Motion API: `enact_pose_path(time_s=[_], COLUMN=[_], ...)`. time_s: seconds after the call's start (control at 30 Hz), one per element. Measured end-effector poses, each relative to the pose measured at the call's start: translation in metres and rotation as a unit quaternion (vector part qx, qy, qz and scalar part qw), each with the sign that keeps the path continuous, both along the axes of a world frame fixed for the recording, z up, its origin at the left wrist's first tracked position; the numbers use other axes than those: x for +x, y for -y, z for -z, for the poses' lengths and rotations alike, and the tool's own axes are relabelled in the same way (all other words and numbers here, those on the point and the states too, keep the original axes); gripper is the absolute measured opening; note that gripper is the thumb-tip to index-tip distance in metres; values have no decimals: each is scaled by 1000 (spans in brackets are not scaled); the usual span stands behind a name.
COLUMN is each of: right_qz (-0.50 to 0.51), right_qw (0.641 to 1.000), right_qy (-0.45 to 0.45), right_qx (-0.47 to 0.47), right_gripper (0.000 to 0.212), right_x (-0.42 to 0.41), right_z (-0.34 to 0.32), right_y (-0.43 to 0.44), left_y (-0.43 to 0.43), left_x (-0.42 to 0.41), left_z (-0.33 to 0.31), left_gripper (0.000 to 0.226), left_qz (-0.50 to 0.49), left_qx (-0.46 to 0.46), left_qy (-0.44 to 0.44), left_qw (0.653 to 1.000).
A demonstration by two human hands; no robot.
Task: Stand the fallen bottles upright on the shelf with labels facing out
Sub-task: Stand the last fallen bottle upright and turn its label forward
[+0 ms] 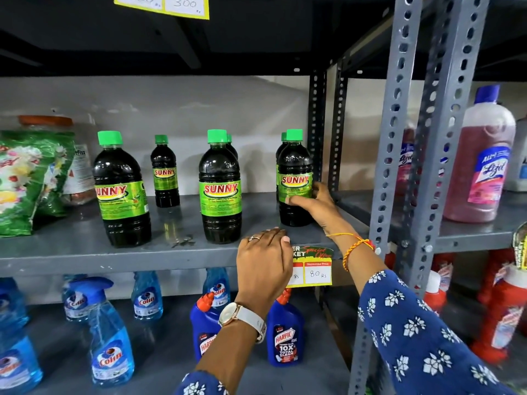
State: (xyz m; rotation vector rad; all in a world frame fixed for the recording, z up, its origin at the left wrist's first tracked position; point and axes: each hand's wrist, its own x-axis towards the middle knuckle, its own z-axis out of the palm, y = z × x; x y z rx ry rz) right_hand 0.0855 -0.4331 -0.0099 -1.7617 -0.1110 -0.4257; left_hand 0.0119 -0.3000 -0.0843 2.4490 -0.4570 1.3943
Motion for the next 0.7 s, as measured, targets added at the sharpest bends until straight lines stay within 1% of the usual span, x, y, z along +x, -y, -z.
enact_pose_path(time_s=[0.03,0.07,0.2,0.27,0.47,0.7], right_qz=[-1,4,28,29,25,28], right_qw=[1000,1000,999,999,997,992], right_qy=[-1,0,-4,-5,9,56], right_qx=[7,8,-31,-43,-72,-111], right_gripper=[75,74,51,46,40,40], right_x=[0,0,-5,-8,-26,-60], right_z=[-1,0,0,0,0,5], right_y=[0,0,0,0,6,15], left_y=[0,0,0,-1,1,3], left_x=[1,0,0,2,-2,-4], left_z=[0,0,-2,-1,-3,-4], left_gripper=[39,39,39,39,39,40], left_qz=[-1,-3,-7,-7,-15,-18], left_qx=[2,4,6,6,-4,-15], left_qy=[0,0,-6,-8,-8,-12], left_qw=[1000,1000,1000,1000,1000,1000])
